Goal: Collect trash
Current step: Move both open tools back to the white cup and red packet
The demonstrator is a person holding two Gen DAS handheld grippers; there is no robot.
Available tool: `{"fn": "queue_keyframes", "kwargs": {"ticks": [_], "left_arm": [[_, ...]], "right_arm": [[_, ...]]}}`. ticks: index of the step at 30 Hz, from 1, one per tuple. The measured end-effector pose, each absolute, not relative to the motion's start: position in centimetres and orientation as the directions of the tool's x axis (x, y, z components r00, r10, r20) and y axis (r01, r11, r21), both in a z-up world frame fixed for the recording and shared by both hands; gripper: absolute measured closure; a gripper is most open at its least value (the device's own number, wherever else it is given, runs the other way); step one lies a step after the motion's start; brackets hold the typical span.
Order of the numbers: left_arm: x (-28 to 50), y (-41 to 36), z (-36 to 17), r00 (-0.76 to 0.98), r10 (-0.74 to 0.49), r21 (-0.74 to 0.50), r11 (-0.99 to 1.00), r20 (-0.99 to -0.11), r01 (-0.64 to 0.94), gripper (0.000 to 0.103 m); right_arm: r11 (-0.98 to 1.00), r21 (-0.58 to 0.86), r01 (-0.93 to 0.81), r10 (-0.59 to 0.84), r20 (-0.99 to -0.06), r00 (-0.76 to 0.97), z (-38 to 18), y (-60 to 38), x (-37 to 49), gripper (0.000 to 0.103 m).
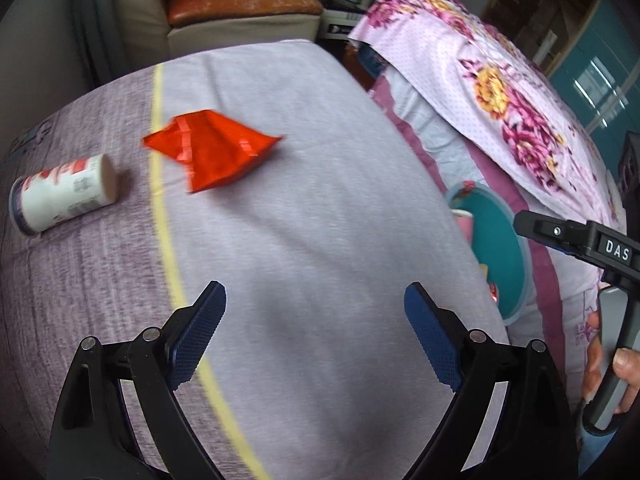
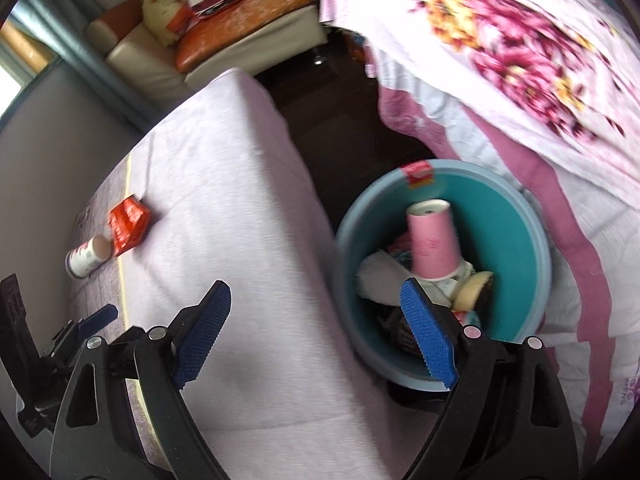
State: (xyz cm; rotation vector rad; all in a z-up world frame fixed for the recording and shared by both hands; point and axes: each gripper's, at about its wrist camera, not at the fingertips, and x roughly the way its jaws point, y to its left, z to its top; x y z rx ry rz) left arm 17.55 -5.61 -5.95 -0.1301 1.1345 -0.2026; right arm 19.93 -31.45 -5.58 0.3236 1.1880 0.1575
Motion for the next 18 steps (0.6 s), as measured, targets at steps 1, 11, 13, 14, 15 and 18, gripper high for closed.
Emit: {"fn": "queue_keyframes", "kwargs": {"ticks": [1, 11, 13, 14, 15, 18], "left_arm": [[17.6, -4.6, -5.9, 0.411, -0.226, -0.215, 0.974, -0.883, 0.074, 0.012], [17.8, 3.4, -7.1, 0.411, -0.209, -0.288, 0.947, -0.887, -0.139, 0.012], [18.0, 4.8, -7.3, 0.409, -0.194, -0.282, 0.944, -0.892, -0.169, 0.012], [18.0, 5.3, -7.4, 0.408, -0.188, -0.281, 0.943, -0.893, -0.180, 0.012], [18.1, 6.0, -7.6, 0.407, -0.181, -0.279, 0.940, -0.895, -0.196, 0.012], [18.2, 7.9, -8.0, 0.402, -0.172, -0.284, 0.929, -0.899, -0.238, 0.012]], "right_arm": [[0.946, 0.323, 0.026, 0.292, -0.885, 0.362, -5.4, -30.2, 20.3, 0.020], [0.940, 0.304, -0.156, 0.337, -0.903, 0.268, -5.3, -20.2, 24.1, 0.020], [0.934, 0.308, -0.180, 0.346, -0.905, 0.247, -5.4, -18.8, 25.0, 0.020], [0.931, 0.307, -0.199, 0.350, -0.907, 0.235, -5.4, -17.7, 25.6, 0.020], [0.929, 0.307, -0.208, 0.352, -0.907, 0.232, -5.5, -17.1, 25.9, 0.020], [0.918, 0.300, -0.259, 0.357, -0.910, 0.211, -5.5, -14.3, 27.3, 0.020]]}}
